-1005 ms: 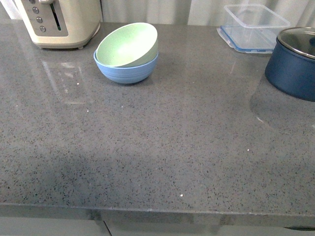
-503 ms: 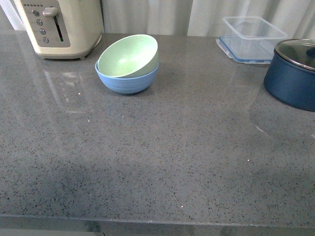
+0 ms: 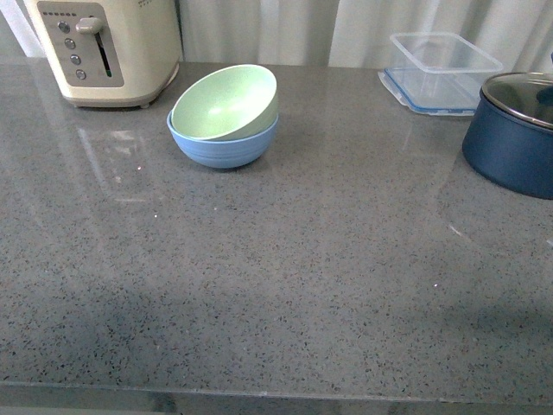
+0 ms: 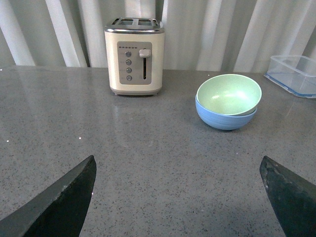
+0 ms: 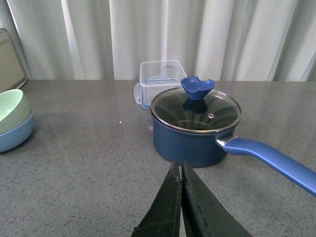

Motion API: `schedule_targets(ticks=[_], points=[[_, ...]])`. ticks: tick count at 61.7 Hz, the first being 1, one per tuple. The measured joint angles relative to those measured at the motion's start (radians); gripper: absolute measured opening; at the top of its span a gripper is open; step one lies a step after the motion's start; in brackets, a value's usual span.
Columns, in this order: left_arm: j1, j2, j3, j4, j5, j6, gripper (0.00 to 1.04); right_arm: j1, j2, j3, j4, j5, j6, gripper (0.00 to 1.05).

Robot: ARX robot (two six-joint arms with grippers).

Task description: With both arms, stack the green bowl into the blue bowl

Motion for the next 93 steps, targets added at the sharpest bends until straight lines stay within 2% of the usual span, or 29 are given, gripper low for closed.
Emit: schedule_targets(ticks=[16, 22, 75, 77, 80, 93], points=[[0.000, 0.000, 0.000, 0.000, 0.000, 0.000, 0.98, 0.000, -0.153, -0.044, -0.106, 0.000, 0.000, 0.01], [0.000, 0.000, 0.000, 0.000, 0.000, 0.000, 0.98, 0.000, -0.173, -0.079, -0.083, 0.000, 0.000, 0.01], [0.000, 0.000, 0.000, 0.000, 0.000, 0.000, 0.98, 0.000, -0.473, -0.079, -0.376, 0.000, 0.000, 0.01], [0.000, 0.000, 0.000, 0.000, 0.000, 0.000, 0.98, 0.000, -0.496, -0.079, -0.402, 0.000, 0.000, 0.01], [0.000, 0.000, 0.000, 0.000, 0.000, 0.000, 0.98, 0.000, -0.594, -0.079, -0.535, -0.001, 0.000, 0.01], [0.000, -0.001, 0.000, 0.000, 0.000, 0.000, 0.98, 0.000, -0.643, -0.079, -0.552, -0.001, 0.000, 0.01]])
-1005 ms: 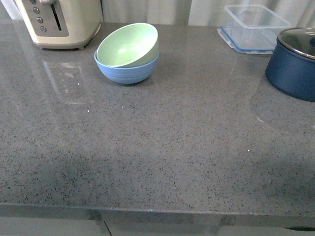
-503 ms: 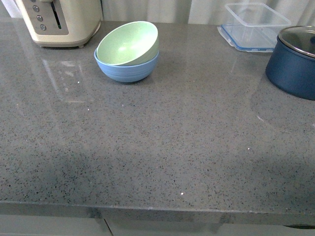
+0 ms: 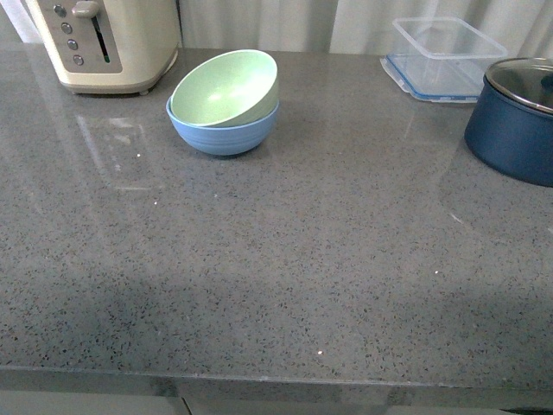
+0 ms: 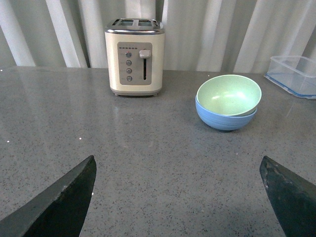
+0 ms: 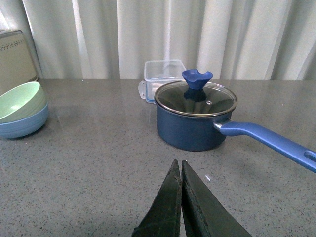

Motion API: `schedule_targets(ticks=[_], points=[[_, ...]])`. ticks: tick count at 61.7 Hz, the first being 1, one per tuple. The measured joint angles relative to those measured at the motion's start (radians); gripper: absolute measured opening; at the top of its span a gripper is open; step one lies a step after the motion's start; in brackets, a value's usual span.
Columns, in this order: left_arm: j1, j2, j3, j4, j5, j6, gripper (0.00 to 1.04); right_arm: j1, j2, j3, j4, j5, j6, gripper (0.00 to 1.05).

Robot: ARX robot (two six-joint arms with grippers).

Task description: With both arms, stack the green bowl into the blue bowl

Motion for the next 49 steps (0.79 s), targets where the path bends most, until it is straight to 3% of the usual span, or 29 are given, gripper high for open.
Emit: schedule_targets(ticks=[6, 12, 15, 26, 31, 49], points=[[0.000, 0.000, 0.000, 0.000, 0.000, 0.000, 0.98, 0.000, 0.000, 0.000, 0.000, 0.000, -0.001, 0.04], [0.000, 0.000, 0.000, 0.000, 0.000, 0.000, 0.98, 0.000, 0.000, 0.000, 0.000, 0.000, -0.001, 0.29], [0.000, 0.000, 0.000, 0.000, 0.000, 0.000, 0.98, 0.000, 0.000, 0.000, 0.000, 0.000, -0.001, 0.36], [0.000, 0.000, 0.000, 0.000, 0.000, 0.000, 0.98, 0.000, 0.000, 0.000, 0.000, 0.000, -0.001, 0.82], [0.000, 0.000, 0.000, 0.000, 0.000, 0.000, 0.98, 0.000, 0.000, 0.000, 0.000, 0.000, 0.000, 0.97], [0.000, 0.000, 0.000, 0.000, 0.000, 0.000, 0.98, 0.000, 0.000, 0.000, 0.000, 0.000, 0.000, 0.95]])
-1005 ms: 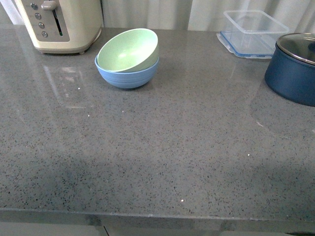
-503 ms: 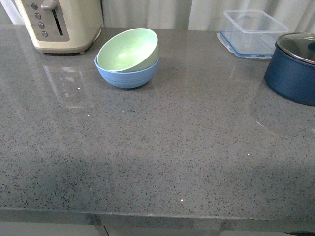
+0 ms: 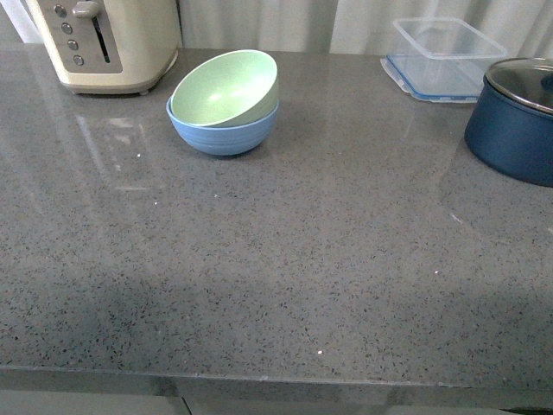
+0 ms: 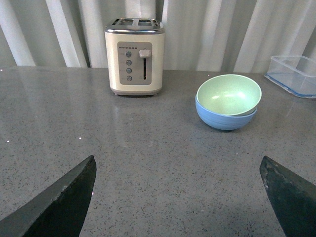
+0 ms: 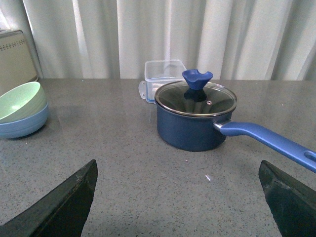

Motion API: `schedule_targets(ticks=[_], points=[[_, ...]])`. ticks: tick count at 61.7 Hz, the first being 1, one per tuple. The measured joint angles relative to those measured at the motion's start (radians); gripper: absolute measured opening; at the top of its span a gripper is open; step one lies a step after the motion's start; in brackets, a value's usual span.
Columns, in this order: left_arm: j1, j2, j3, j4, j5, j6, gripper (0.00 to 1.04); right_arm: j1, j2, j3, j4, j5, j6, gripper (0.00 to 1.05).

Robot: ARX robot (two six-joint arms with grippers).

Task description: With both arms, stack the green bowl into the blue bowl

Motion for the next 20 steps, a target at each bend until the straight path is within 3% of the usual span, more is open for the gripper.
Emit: schedule_targets(ticks=[20], points=[[0.000, 0.000, 0.000, 0.000, 0.000, 0.000, 0.98, 0.000, 0.000, 0.000, 0.000, 0.000, 0.000, 0.95]])
